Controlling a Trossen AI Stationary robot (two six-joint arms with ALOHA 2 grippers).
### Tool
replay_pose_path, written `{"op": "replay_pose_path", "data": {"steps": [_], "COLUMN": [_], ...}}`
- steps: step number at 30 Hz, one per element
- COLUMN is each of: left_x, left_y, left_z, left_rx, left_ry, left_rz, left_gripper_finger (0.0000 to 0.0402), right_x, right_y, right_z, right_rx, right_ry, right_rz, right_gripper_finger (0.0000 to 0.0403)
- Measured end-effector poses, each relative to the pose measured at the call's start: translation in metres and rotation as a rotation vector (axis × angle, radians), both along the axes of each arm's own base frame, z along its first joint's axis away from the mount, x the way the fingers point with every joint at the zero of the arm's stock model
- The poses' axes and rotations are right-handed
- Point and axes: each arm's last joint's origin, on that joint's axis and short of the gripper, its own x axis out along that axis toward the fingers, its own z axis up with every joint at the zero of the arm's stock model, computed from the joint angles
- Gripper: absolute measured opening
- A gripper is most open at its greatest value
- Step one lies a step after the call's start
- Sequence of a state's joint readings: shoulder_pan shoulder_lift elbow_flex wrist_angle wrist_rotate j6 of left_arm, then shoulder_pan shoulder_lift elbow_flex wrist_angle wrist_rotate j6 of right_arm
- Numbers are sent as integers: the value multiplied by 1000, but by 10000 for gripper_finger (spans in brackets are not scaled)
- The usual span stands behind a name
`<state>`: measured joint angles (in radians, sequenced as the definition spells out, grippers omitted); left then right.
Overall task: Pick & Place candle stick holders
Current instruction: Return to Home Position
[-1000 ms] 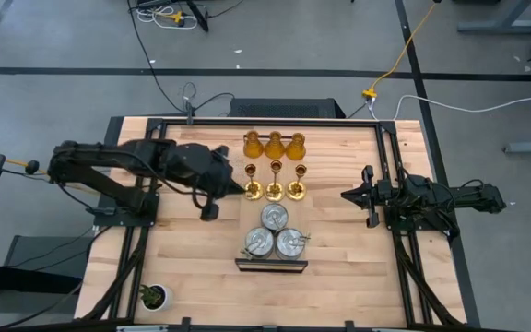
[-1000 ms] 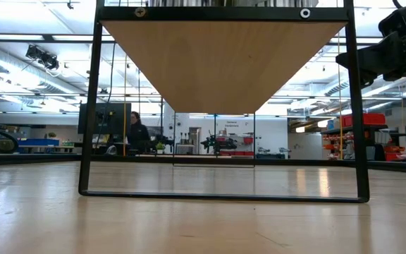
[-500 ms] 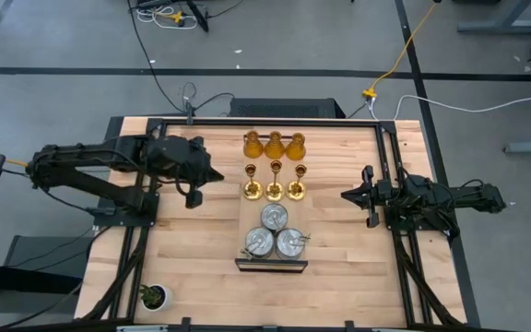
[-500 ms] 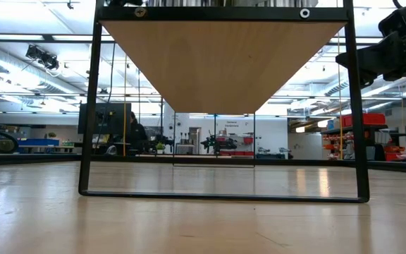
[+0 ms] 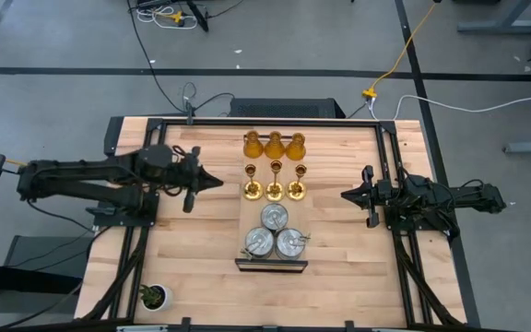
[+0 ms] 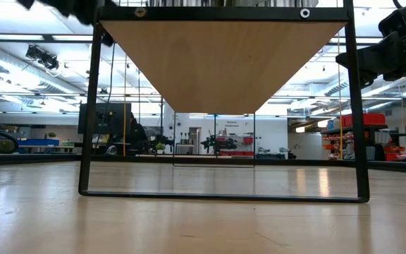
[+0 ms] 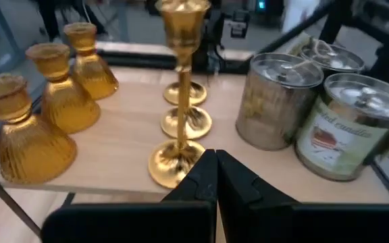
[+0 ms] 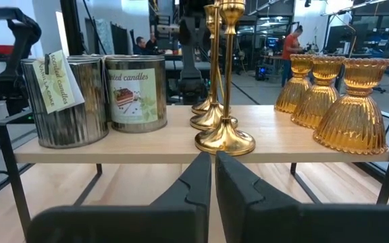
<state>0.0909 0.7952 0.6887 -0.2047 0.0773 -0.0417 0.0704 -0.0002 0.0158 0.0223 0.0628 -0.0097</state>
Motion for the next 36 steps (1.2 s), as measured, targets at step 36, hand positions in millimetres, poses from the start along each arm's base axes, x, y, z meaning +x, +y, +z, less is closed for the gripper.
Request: {"op": "replay_pose_path", "data": {"steps": [36], "left_x": [-51], "left_y": [-6], "left_z": [-103], "left_rx": [-2], "left_ry": [-397], "left_rz": [-145], "left_gripper_finger": [5], "right_x": [0], "right_y": [0], "right_z": [0], "right_rx": [0], "right_ry": [0], "right_rz": [0], "right_gripper_finger": [27]}}
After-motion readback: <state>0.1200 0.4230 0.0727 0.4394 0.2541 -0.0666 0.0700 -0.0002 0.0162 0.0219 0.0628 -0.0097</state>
